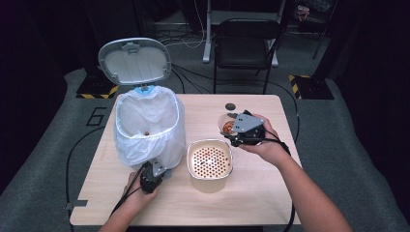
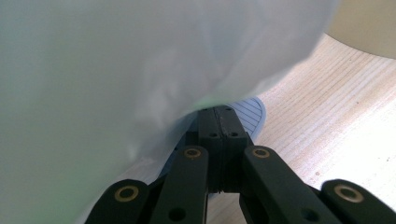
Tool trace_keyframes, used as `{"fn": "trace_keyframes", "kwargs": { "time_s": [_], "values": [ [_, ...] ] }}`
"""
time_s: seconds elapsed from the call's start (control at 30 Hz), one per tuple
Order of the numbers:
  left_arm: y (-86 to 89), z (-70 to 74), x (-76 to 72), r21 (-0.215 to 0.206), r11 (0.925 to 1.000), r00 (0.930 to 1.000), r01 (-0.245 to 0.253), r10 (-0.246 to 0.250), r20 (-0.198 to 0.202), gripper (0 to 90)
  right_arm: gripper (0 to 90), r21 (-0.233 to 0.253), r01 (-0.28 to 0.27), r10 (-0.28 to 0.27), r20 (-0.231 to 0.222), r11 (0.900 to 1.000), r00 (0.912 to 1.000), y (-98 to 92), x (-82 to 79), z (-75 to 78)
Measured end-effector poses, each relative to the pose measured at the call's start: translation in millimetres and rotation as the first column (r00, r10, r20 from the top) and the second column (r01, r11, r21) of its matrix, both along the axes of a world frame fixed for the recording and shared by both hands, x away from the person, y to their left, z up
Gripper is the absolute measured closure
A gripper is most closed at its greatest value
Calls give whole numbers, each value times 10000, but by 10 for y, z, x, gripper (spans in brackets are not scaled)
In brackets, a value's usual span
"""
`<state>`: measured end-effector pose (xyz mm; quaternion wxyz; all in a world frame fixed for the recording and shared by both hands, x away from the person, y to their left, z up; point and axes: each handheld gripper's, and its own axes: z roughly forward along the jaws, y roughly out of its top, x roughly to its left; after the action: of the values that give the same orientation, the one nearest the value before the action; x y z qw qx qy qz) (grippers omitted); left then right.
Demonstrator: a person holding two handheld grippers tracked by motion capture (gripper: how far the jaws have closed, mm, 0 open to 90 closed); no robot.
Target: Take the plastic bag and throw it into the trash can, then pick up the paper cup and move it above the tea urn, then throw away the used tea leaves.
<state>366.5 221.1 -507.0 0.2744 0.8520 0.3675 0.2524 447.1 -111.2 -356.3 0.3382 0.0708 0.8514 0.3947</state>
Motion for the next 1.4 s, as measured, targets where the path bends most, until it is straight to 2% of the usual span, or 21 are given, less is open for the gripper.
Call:
{"fn": "trace_keyframes", "kwargs": {
  "time_s": [0.13,0.3,0.47,0.63,0.77,0.8,0.83,0.87,1.0,1.07,1.27,1.4],
  "values": [
    [0,0,0,-3,10000,10000,1,-1,1,900,358,-15,-151,151,85,9999,9998,39,15,-5],
    [0,0,0,-13,10000,10000,-7,7,-7,900,360,-119,-421,426,466,9990,9980,103,-12,21],
    [-3,-1,-1,-15,10000,10000,-14,14,-11,900,360,-184,-633,644,653,9978,9958,151,-37,35],
    [-4,-1,-3,-6,10000,10000,5,-5,-4,900,360,-411,-771,801,787,9962,9937,189,-66,34],
    [-4,0,-2,-4,10000,10000,-15,15,-9,900,360,-740,-857,941,1185,9936,9885,218,-86,26],
    [-2,-1,0,-15,10000,10000,-15,15,-9,900,360,-825,-834,925,1131,9931,9893,225,-104,17],
    [-1,0,0,-16,10000,10000,-19,19,-7,900,360,-930,-907,1028,1346,9915,9856,236,-104,11],
    [-2,-1,-1,-16,10000,10000,-16,15,-13,900,360,-963,-937,1057,1287,9909,9860,242,-112,2],
    [-1,1,0,8,10000,10000,23,-23,-17,900,361,-1274,-977,1166,1508,9870,9817,271,-134,-27],
    [-4,0,-3,1,10000,10000,16,-16,-7,900,361,-1477,-1053,1313,1786,9834,9751,285,-145,-35],
    [-2,0,-1,21,10000,10000,9,-9,2,900,361,-2034,-1116,1567,2209,9727,9626,326,-185,-86],
    [-3,0,-1,-20,10000,10000,12,-12,-6,900,361,-2550,-1122,1789,2560,9604,9500,356,-226,-116]
  ]
}}
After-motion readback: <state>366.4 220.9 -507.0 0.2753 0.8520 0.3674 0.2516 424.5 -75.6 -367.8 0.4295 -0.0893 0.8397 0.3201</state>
